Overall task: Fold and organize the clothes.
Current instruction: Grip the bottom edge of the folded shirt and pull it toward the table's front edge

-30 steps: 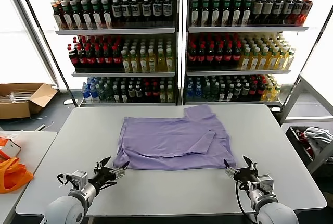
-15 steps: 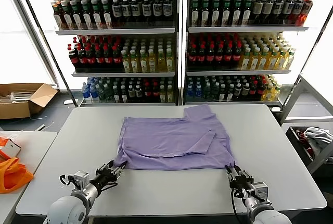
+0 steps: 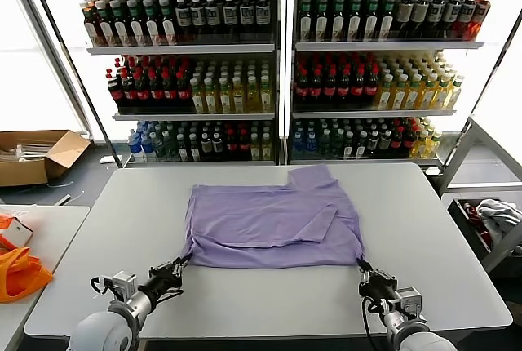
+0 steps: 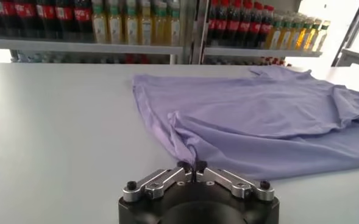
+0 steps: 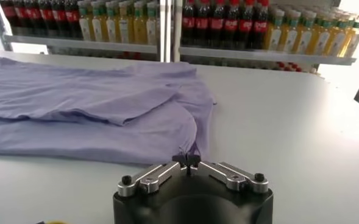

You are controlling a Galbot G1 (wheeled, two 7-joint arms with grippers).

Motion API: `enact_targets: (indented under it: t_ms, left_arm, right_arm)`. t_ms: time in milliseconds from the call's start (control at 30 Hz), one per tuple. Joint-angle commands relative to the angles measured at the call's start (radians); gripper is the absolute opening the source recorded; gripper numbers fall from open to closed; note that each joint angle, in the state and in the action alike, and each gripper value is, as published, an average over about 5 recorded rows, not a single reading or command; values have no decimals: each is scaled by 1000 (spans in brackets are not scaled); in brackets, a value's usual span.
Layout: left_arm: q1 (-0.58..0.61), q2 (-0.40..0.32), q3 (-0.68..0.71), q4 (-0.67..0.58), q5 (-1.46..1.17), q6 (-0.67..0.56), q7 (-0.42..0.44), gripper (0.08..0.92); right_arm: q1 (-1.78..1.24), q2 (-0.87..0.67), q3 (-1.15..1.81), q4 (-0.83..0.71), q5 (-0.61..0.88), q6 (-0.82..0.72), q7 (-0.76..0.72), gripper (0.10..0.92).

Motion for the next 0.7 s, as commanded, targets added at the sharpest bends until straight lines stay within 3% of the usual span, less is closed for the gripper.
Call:
enact_targets:
  t_ms: [33, 300, 700]
  left_arm:
    - [104, 1, -39, -91, 25, 3, 9, 91]
    - [221, -20, -79, -182, 65, 20, 29, 91]
    - [467, -77, -271, -308, 65, 32, 50, 91]
  right_arm:
    - [-105, -3, 47, 61, 24, 5, -17, 104]
    - [-254, -13, 85, 134, 25, 30, -52, 104]
    - [-448, 7, 96, 279, 9, 35, -36, 104]
